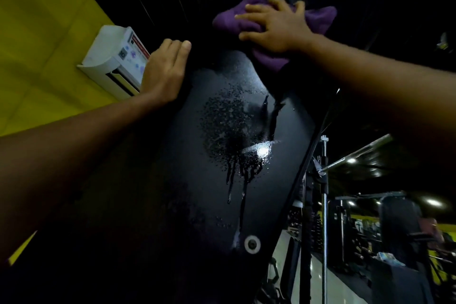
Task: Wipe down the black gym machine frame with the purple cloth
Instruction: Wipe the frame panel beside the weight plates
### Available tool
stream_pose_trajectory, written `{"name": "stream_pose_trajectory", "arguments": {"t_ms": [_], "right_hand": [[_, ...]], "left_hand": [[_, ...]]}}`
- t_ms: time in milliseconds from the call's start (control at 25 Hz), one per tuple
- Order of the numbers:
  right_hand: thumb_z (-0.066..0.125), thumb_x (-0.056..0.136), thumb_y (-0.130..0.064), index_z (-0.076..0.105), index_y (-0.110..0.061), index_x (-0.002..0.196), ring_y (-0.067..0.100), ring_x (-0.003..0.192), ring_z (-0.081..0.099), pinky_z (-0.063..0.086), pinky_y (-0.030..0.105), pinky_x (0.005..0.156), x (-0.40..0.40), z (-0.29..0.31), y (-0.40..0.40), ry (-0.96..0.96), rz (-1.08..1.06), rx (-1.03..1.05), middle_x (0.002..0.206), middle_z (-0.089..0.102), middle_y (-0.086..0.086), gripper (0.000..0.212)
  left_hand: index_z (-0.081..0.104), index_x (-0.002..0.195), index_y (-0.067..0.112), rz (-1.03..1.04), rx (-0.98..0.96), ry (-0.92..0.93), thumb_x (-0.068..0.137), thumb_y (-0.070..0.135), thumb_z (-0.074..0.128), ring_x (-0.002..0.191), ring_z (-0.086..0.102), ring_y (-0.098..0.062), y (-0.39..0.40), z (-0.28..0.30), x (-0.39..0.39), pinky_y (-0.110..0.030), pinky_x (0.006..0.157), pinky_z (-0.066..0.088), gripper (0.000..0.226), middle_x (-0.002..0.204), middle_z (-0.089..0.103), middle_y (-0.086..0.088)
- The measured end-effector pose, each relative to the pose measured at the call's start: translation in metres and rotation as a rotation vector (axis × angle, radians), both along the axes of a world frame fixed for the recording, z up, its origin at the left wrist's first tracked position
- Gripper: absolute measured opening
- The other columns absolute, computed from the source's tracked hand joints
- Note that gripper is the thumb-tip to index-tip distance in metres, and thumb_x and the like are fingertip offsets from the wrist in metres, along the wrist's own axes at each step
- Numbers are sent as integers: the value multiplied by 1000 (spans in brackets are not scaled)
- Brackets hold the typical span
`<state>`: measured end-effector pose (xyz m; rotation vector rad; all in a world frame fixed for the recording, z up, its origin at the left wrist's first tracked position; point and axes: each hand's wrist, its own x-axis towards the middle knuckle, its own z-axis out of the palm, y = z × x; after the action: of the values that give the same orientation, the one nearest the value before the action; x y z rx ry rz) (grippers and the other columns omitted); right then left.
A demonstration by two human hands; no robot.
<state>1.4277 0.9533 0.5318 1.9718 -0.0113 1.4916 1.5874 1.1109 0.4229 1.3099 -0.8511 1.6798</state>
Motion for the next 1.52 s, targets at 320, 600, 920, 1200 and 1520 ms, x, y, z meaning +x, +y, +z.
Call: {"name": "stream_pose_trajectory", "arguments": {"t_ms": [320,600,920,1200,1520], "right_hand": [[33,78,-71,30,-51,138,15,143,12,4,50,110,-10,-42,-6,348,-26,-376,153,22,-21,64],[43,90,-61,36,-46,140,24,143,15,8,55,109,-26,-6,-33,-57,4,-1,154,26,-14,53],[30,78,-71,26,-51,136,6,137,13,5,40,106,-38,-60,-45,337,61,-367,148,24,-24,62],[37,87,-68,31,-48,141,25,144,14,7,58,110,-27,-46,-36,-56,-16,-27,155,23,-14,59],[23,79,-72,27,-52,140,16,144,14,6,46,109,-38,-89,-44,278,39,-322,153,23,-22,64]], "left_hand": [[50,131,8,-19,-2,30,102,35,23,122,46,-26,-4,24,-14,-37,106,28,47,132,51,-14],[40,144,17,-34,134,72,105,34,23,142,24,-15,-5,31,-2,-38,116,9,46,153,32,-1],[41,143,13,-22,144,48,104,33,31,141,29,-17,-5,32,1,-39,116,20,45,152,34,-5],[39,144,14,-17,142,41,104,33,33,141,27,-16,-5,31,-2,-24,111,19,45,153,32,-5],[36,146,14,17,153,43,104,33,32,143,24,-17,-4,31,1,-26,113,17,46,155,29,-4]]}}
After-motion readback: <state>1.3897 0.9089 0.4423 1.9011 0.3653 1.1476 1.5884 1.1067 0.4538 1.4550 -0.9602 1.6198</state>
